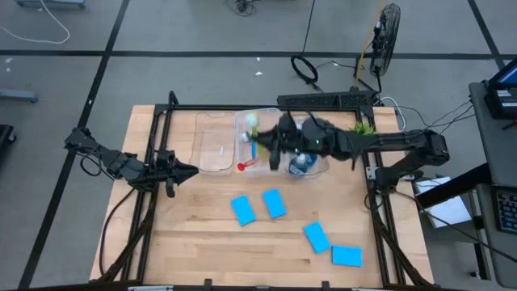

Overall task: Pick & Place Kitchen Sink Supplies
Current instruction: Put the green dishwashing brush into the white bin

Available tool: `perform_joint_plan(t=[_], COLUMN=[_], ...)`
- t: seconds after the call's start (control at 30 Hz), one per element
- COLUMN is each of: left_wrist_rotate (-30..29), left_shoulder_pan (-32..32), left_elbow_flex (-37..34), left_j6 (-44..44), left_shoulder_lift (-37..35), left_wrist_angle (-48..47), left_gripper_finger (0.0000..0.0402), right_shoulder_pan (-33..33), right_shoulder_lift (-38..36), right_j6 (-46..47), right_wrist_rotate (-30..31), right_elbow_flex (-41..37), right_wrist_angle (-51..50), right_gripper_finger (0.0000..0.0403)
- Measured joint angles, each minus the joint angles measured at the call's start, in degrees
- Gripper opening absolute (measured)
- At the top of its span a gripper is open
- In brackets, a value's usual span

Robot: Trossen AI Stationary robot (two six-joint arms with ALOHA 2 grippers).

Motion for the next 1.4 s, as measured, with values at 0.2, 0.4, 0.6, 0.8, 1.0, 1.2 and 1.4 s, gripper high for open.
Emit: perform_joint_plan(t=[0.2, 0.4, 0.6, 0.8, 1.0, 1.2, 1.4], left_wrist_rotate=[0.0, -1.2, -1.6, -1.6, -2.3, -2.6, -2.6], left_shoulder_pan=[0.0, 0.0, 0.0, 0.0, 0.0, 0.0, 0.0], left_elbow_flex=[0.0, 0.0, 0.0, 0.0, 0.0, 0.0, 0.0], left_j6=[0.0, 0.0, 0.2, 0.1, 0.0, 0.1, 0.2], left_shoulder_lift=[0.0, 0.0, 0.0, 0.0, 0.0, 0.0, 0.0], left_wrist_angle=[0.0, 0.0, 0.0, 0.0, 0.0, 0.0, 0.0], left_gripper_finger=[0.0072, 0.0072, 0.0072, 0.0072, 0.0072, 0.0072, 0.0072], right_shoulder_pan=[-6.5, -12.1, -14.6, -13.9, -12.2, -11.5, -11.6], right_shoulder_lift=[2.7, 8.0, 12.1, 12.9, 13.1, 13.1, 13.0], right_j6=[0.6, 3.0, 9.1, 16.2, 21.5, 21.7, 17.8], right_wrist_rotate=[2.9, 2.7, 3.4, 9.2, 8.4, 8.6, 8.0], right_elbow_flex=[0.0, 0.0, 0.0, 0.0, 0.0, 0.0, 0.0], right_wrist_angle=[0.0, 0.6, -0.6, -8.8, -12.7, -15.5, -15.3], right_gripper_finger=[0.0009, 0.0009, 0.0009, 0.0015, 0.0018, 0.0016, 0.0016])
